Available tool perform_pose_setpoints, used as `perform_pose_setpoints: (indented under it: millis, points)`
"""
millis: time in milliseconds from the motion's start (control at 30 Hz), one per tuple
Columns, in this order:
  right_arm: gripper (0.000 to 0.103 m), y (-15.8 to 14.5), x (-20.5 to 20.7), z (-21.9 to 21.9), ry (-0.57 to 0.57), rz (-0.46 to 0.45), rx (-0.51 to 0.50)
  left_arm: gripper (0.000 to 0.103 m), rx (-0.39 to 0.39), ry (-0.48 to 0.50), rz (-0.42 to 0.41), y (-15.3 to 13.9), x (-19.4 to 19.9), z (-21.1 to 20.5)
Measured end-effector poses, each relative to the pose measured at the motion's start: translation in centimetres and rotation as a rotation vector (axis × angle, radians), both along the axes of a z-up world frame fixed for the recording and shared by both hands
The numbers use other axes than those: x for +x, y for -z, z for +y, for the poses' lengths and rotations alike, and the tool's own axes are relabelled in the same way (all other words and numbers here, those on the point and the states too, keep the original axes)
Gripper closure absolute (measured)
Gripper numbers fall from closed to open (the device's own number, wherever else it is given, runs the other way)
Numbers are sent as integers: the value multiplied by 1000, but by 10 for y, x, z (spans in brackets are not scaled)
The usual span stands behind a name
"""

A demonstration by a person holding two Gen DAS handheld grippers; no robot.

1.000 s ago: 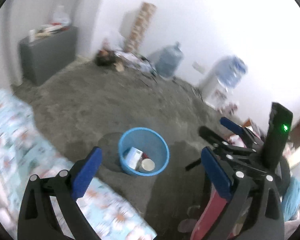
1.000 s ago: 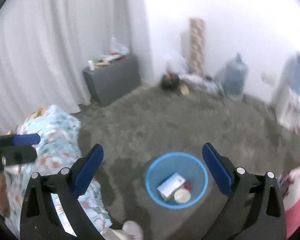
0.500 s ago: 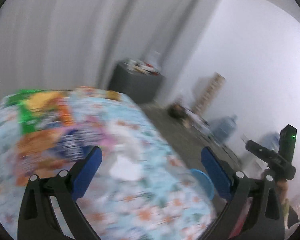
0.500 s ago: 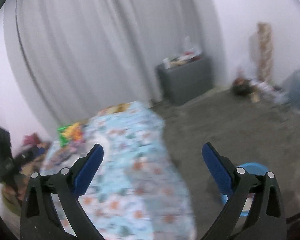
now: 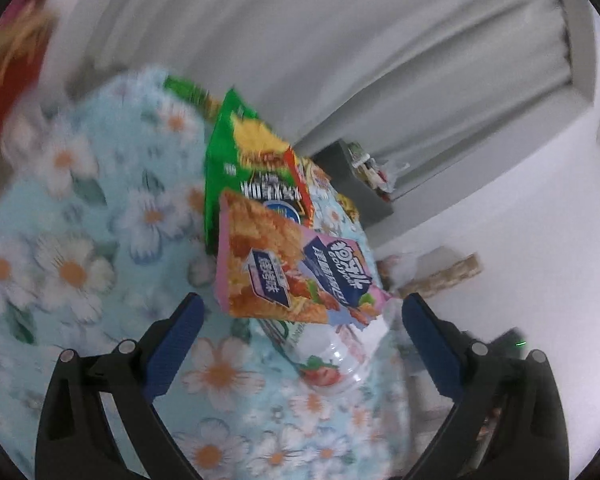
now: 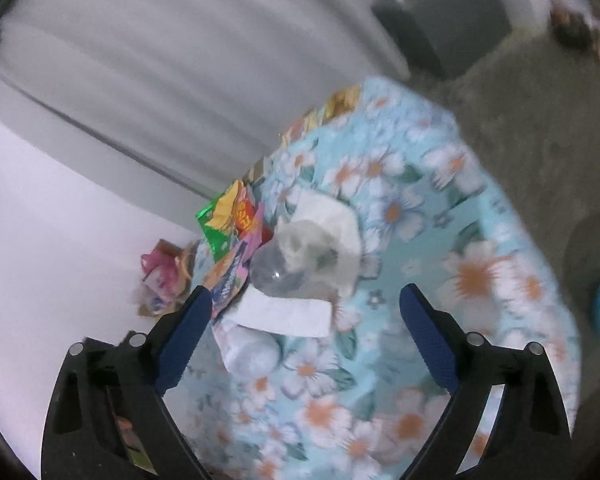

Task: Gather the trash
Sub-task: 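Move both tools back to the bed and grasp the pink snack bag with the left tool, then lift the pink snack bag with the left tool while the right tool reaches toward the tissue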

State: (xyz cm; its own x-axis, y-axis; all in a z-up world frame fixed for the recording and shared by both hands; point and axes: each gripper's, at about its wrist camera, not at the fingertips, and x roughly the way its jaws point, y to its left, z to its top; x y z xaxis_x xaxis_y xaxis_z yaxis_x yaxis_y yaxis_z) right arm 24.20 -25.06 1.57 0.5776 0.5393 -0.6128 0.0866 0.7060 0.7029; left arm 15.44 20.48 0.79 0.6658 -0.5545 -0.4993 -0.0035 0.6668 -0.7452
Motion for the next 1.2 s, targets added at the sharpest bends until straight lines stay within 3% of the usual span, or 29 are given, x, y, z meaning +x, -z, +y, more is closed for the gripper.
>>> perform_pose_setpoints:
  millis: [233, 333, 867, 1033, 1200]
  points:
    - [19, 13, 24, 15, -35, 70, 63, 6, -80, 6, 59, 24, 25, -2]
    - [20, 16, 31, 22, -60, 72, 54, 12, -98, 11, 83, 34, 36, -2]
    - [36, 74, 34, 27, -69, 204, 226, 57, -153, 55, 137, 53, 56, -6]
    - [52, 94, 38, 35, -91, 232, 303, 71, -155, 66, 126, 52, 54, -5]
    - [73, 95, 34, 41, -105, 230, 304, 83, -158, 78, 92, 45, 50, -5]
